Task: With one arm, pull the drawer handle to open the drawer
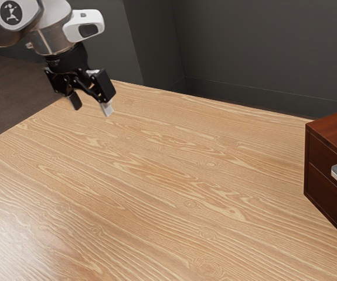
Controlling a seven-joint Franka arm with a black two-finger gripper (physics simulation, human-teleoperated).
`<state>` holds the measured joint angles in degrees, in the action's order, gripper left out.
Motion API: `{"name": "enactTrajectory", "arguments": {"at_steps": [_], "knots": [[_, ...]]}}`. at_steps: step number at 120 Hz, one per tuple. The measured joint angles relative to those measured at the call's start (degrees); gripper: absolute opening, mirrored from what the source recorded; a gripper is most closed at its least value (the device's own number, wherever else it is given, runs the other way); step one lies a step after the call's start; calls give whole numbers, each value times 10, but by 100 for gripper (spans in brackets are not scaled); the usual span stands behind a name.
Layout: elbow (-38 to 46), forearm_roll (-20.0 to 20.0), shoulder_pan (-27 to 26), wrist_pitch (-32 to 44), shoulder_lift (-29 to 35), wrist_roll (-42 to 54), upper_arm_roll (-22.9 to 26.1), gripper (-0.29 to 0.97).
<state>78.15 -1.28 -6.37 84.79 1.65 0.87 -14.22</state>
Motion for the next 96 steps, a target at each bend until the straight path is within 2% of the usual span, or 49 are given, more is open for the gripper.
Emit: {"name": "enactTrajectory", "arguments": {"at_steps": [24,30,41,62,69,84,96], "knots": [[-2,0,-9,-1,0,0,1,66],[-40,-4,0,-10,-2,0,5,66],[-130,-12,42,-37,-6,-5,39,66],[-163,5,122,-60,-41,-90,112,66],[-165,23,104,-56,-59,-131,119,66],[-165,54,12,-42,-79,-212,132,66],[-165,63,5,-30,-92,-266,150,66]]}}
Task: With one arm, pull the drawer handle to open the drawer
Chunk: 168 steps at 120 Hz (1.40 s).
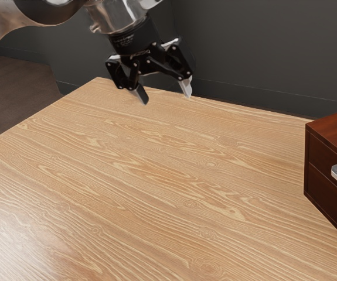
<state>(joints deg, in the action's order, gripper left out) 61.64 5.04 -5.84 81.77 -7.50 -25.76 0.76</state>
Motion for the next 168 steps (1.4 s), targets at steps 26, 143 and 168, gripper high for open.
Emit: {"name": "enactTrajectory", "arguments": {"at_steps": [26,143,168], "knots": [[2,6,6,18,-8,-105,52,66],[73,20,-109,279,-139,-372,101,66],[82,21,-111,298,-146,-393,100,65]]}}
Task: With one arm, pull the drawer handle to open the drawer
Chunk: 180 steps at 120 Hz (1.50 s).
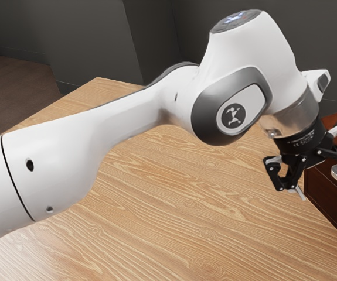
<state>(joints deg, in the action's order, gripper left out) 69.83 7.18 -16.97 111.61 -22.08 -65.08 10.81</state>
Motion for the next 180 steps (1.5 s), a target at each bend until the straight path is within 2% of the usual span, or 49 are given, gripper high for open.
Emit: {"name": "enactTrajectory", "arguments": {"at_steps": [54,123,152,180], "knots": [[-11,2,-1,34,-29,-31,1,65],[-11,3,2,42,-50,-48,1,63],[-11,3,2,42,-50,-52,1,54],[-10,3,2,41,-49,-54,1,35]]}}
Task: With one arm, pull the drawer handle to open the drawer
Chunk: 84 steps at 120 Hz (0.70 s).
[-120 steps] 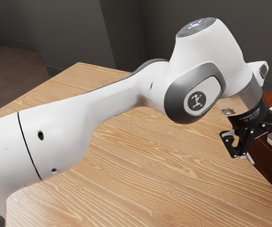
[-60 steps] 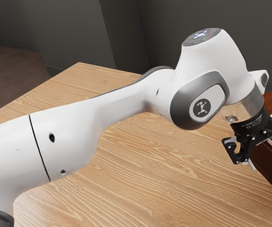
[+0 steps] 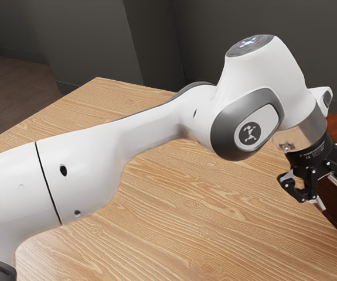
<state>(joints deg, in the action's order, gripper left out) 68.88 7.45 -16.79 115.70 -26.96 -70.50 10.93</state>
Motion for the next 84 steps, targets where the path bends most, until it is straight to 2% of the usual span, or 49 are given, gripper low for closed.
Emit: {"name": "enactTrajectory", "arguments": {"at_steps": [44,84], "knots": [[1,-2,0,-11,6,-2,-3,0],[31,-4,2,-24,31,-3,-5,-9]]}}
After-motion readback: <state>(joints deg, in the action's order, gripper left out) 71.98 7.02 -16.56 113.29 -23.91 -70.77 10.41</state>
